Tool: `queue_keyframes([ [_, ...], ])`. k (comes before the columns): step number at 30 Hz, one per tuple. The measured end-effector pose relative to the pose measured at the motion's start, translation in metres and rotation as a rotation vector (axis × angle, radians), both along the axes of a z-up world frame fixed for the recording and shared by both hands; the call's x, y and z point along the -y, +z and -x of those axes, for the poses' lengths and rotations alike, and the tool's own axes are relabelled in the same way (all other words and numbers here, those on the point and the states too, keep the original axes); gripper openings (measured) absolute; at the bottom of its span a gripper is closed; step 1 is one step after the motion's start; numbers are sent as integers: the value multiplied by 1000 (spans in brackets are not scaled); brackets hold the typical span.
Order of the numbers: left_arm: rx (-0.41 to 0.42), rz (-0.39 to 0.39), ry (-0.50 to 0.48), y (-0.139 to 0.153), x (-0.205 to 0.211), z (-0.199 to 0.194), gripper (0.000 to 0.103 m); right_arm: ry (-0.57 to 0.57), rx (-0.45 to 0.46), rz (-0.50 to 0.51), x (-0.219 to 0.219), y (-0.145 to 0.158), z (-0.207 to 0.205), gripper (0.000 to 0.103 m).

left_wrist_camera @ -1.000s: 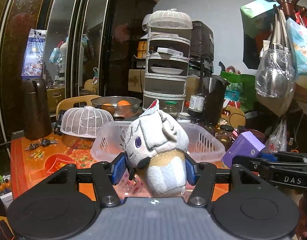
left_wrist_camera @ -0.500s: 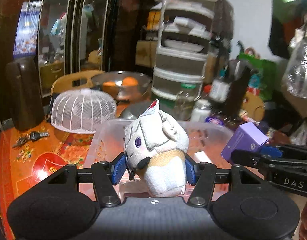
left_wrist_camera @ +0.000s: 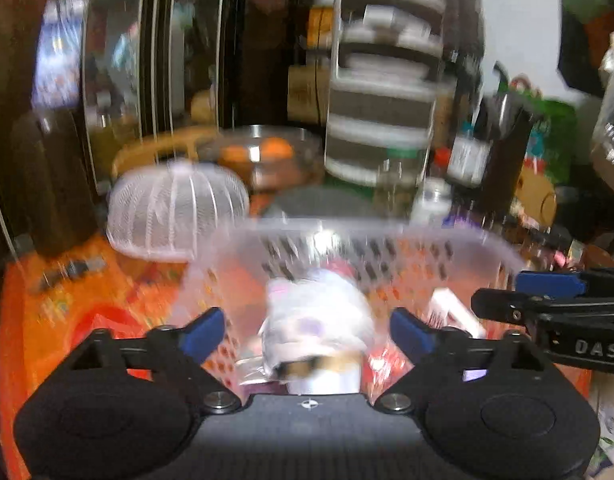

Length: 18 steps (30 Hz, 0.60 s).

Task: Organize objects
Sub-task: 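Carry the plush toy with the left gripper while the right carries the purple box over the basket, then open both grippers to drop the plush toy and purple box into the basket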

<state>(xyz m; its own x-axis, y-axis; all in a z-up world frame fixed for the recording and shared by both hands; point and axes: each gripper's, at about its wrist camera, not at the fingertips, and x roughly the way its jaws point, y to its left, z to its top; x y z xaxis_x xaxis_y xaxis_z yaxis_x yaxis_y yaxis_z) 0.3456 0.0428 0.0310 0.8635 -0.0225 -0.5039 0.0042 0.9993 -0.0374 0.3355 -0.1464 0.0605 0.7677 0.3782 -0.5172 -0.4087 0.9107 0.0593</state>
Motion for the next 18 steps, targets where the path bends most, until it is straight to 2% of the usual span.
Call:
queue_keyframes([
  [1,31,-1,2,6,-1,9,99,-4,40,-17,4,6,9,77],
  [3,124,14,2,19,-3,41,100,-8,113,-73,17,17,33,101],
  [5,203,44,-18,20,-7,79,103,-1,177,-138,35,23,64,103],
  [7,222,51,-29,9,-8,106,103,11,189,-185,51,20,90,103],
  [10,125,29,-23,-27,-6,117,103,33,147,-217,69,-7,119,103],
  [13,-18,-20,10,-66,0,96,103,-1,67,-248,80,-47,136,103],
  [15,-90,-10,23,-85,0,81,103,-11,29,-271,85,-70,148,103],
  [18,-119,5,32,-97,4,71,103,-37,12,-295,95,-93,165,103],
])
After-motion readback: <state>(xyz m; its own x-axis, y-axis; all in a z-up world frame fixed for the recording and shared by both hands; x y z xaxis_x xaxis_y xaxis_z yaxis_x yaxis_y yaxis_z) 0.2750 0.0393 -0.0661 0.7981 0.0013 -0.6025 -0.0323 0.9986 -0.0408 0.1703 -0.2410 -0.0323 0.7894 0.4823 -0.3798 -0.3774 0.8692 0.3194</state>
